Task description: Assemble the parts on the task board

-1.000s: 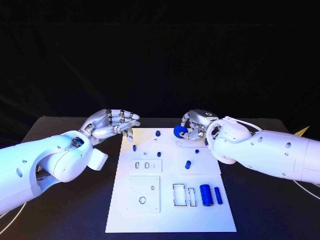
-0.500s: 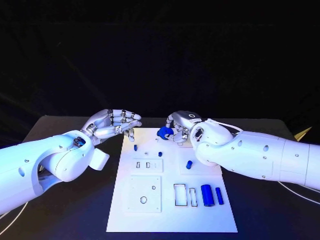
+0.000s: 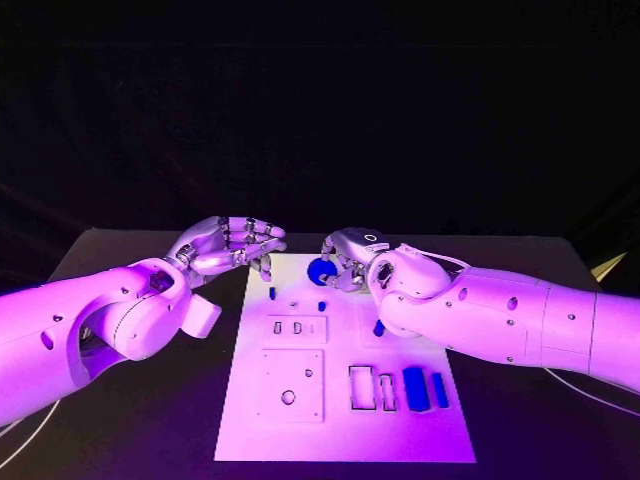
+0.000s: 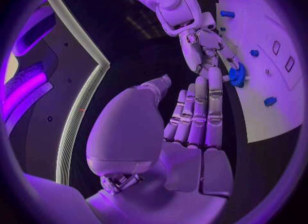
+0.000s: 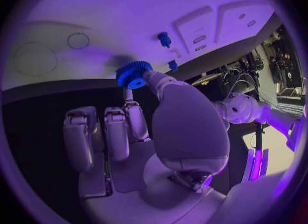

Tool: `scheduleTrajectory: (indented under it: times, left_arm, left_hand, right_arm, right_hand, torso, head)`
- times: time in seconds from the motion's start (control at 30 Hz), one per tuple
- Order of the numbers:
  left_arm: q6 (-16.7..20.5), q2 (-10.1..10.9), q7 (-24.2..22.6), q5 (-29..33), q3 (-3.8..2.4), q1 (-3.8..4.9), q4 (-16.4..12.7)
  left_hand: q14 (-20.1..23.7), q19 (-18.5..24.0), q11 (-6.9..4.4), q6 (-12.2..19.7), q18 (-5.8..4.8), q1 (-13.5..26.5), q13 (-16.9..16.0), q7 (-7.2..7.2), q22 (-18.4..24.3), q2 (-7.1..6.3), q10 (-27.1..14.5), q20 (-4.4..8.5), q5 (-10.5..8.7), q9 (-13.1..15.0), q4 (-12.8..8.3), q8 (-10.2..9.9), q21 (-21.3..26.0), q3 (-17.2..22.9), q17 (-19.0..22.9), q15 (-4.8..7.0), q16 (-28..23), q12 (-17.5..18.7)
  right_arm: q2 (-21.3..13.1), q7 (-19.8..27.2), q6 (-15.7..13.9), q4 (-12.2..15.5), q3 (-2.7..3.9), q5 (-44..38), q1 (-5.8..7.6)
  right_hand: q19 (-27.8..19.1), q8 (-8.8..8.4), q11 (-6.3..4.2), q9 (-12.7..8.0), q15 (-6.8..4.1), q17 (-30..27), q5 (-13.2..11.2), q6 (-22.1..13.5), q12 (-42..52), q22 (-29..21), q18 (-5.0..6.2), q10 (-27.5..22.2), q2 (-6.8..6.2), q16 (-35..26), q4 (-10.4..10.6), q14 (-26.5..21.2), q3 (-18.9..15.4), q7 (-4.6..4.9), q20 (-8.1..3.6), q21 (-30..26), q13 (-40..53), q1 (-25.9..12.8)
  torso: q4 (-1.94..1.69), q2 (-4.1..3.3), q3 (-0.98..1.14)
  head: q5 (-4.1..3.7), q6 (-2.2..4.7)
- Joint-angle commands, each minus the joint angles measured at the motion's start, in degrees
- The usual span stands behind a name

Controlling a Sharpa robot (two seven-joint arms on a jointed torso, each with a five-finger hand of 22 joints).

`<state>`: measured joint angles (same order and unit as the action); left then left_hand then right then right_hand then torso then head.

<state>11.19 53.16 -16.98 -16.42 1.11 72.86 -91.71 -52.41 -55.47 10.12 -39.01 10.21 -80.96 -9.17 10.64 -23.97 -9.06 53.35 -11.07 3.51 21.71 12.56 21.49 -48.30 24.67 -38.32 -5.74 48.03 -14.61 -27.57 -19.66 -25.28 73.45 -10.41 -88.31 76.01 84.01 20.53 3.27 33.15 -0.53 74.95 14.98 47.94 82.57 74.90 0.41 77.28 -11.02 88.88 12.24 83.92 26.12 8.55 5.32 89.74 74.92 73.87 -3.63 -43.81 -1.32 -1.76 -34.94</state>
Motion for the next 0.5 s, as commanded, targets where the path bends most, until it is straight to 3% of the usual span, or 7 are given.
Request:
scheduleTrajectory:
  times: [0.03,0.5]
  left_arm:
    - [-1.0,-0.1,-0.2,0.2,-0.04,0.05,-0.1]
    - [-1.2,-0.2,-0.1,0.2,-0.04,0.06,0.0]
  left_hand:
    - [0.3,0.4,0.06,0.2,0.33,0.1,0.1,3.60,-0.1,0.53,-0.5,0.13,-0.16,0.1,-0.1,-0.4,-0.2,0.3,0.1,-0.20,-0.2,0.2]
    - [0.3,0.5,0.06,0.3,0.33,0.1,0.1,3.60,-0.1,0.53,-0.5,0.13,-0.17,0.1,-0.1,-0.4,-0.2,0.3,0.1,-0.21,-0.2,0.2]
  right_arm:
    - [0.5,-0.5,0.4,-0.2,-0.01,-1.2,-0.14]
    - [2.0,-0.5,1.1,-0.9,-0.16,-1.2,-1.05]
  right_hand:
    - [5.9,-0.07,0.07,0.0,-0.35,13.5,0.1,0.4,-0.1,15.0,-0.38,0.0,0.39,0.2,0.0,5.7,0.4,-0.60,-0.25,0.2,1.6,-0.1]
    - [5.9,-0.17,0.15,-0.1,-0.29,13.5,0.1,0.3,-0.1,15.0,-0.38,0.0,0.34,0.1,0.0,5.7,0.5,-0.51,-0.22,0.2,1.6,-0.3]
  torso:
    - [0.13,-0.03,0.05]
    - [0.15,-0.03,-0.01]
  head:
    - [0.02,0.01]
    - [0.08,-0.58]
